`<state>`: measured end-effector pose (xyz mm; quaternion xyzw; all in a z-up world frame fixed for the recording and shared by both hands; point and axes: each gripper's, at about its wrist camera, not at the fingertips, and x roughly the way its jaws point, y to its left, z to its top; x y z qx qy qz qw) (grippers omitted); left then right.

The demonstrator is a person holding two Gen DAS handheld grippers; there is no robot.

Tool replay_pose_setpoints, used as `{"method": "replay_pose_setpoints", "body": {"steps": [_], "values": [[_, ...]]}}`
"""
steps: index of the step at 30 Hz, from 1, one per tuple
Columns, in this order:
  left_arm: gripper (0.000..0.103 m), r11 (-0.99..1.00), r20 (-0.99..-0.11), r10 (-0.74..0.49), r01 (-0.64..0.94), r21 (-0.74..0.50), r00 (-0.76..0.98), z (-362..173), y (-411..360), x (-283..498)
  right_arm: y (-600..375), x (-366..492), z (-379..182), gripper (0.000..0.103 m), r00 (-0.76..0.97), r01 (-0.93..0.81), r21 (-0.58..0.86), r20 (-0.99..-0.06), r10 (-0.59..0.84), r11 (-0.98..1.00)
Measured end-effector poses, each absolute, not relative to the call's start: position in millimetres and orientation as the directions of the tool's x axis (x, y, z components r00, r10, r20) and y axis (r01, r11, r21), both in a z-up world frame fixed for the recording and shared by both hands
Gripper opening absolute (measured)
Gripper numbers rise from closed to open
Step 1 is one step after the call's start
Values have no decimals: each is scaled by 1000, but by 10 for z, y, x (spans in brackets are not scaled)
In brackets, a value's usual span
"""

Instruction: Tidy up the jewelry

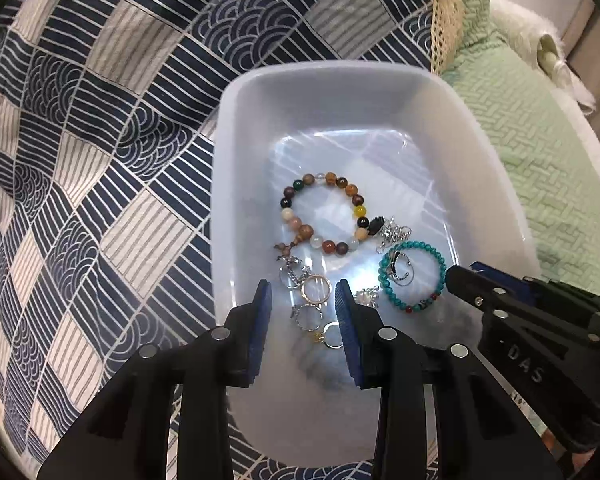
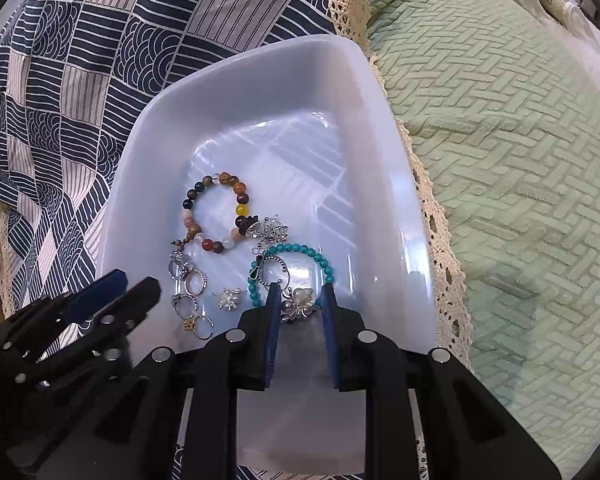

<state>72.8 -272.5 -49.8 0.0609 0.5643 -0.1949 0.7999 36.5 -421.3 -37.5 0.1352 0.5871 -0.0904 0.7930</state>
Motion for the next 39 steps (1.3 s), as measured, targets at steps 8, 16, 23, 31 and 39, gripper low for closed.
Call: {"method": "replay_pose_setpoints", "body": {"steps": [8,16,23,31,39], "values": [[31,920,-926,-242,373,-123,291,-379,-2709,640,-4177,364,-231,59,339,284,111,-941,9,953],[68,937,-875,-220,344,-66,431,233,-2301,553,-3927,233,282,72,453,257,82,-890,-45,963],[87,944,-834,-161,329,26,527,654,-1846,393,-3539,16,524,93,514,255,30,-851,-109,967],[87,930,-851,-153,364,47,502,497,-1494,168,-3357,-328,271,93,501,289,1,-852,-151,957],[87,925,-866,-209,378,-25,455,157,-1425,94,-3309,-366,93,93,468,310,-38,-863,-187,950]]}}
